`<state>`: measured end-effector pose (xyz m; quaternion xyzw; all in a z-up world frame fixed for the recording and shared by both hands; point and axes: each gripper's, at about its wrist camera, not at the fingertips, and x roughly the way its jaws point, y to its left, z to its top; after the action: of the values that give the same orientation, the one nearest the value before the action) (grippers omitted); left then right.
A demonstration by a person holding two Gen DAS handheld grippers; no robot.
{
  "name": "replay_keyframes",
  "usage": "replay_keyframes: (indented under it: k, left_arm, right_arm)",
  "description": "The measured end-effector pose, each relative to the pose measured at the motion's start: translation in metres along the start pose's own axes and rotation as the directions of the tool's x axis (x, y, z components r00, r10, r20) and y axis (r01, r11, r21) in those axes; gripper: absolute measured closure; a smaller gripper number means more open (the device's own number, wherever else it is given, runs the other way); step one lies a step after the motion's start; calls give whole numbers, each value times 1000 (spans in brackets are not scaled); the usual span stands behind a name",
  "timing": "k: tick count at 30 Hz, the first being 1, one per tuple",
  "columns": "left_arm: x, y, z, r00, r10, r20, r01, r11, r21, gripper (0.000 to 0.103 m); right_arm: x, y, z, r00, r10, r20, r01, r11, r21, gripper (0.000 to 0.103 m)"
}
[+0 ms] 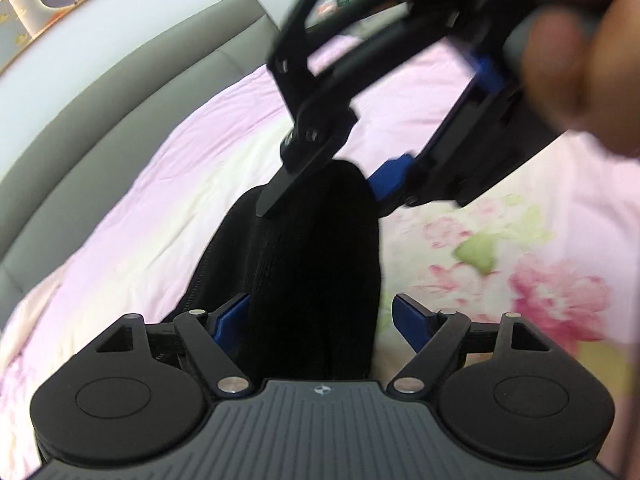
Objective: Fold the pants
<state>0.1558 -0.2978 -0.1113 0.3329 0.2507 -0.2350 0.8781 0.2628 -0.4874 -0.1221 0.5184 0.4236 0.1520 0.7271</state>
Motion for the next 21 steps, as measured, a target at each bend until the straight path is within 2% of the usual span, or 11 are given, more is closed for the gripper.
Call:
replay_keyframes:
  k: [1, 2, 4, 6, 8, 10, 11, 13, 15, 19, 21]
  left_arm:
    - [6, 2, 0, 1000, 9, -14, -9, 1000, -3, 17]
    - [9, 6, 0, 1000, 0, -27, 0, 1000, -21, 43]
    - [11, 22, -2, 999, -40, -30, 36, 992, -123, 71]
    - [10, 40, -5, 996, -85, -9, 81, 970, -230, 73]
    - [5, 48, -9, 996, -90, 17, 92, 958, -272, 74]
    - [0, 50, -13, 995, -94, 42, 102, 951, -291, 74]
    - [-2, 50, -15, 994, -97, 47, 107, 950, -295, 74]
    - [-2, 49, -18, 993, -106, 53, 117, 947, -298, 75]
    - [-3, 49, -16, 992, -112, 52, 122, 947, -296, 75]
    - [-2, 53, -16, 991, -124, 57, 135, 940, -314, 74]
    - [-3, 55, -18, 989, -134, 65, 147, 935, -322, 74]
  right_arm:
    - [0, 0, 0, 1000, 1, -2, -1, 1000, 1, 78]
    - [0, -2, 0, 1000, 1, -3, -1, 1000, 2, 78]
    - [0, -5, 1, 1000, -3, -6, 3, 1000, 6, 78]
    - [1, -7, 4, 1000, 8, -15, -8, 1000, 24, 75]
    - [-1, -9, 7, 1000, 21, -6, -20, 999, 34, 67]
    - [-3, -8, 15, 999, -14, 47, 13, 1000, 26, 43]
    - [-3, -8, 21, 997, -36, 72, 34, 999, 33, 38]
    - [3, -13, 37, 995, -47, 90, 41, 997, 73, 36]
    - [18, -14, 55, 997, -63, 49, 59, 994, 88, 35]
    - [56, -10, 84, 993, -109, -43, 110, 994, 23, 35]
    - [77, -13, 93, 983, -162, -86, 161, 987, -26, 35]
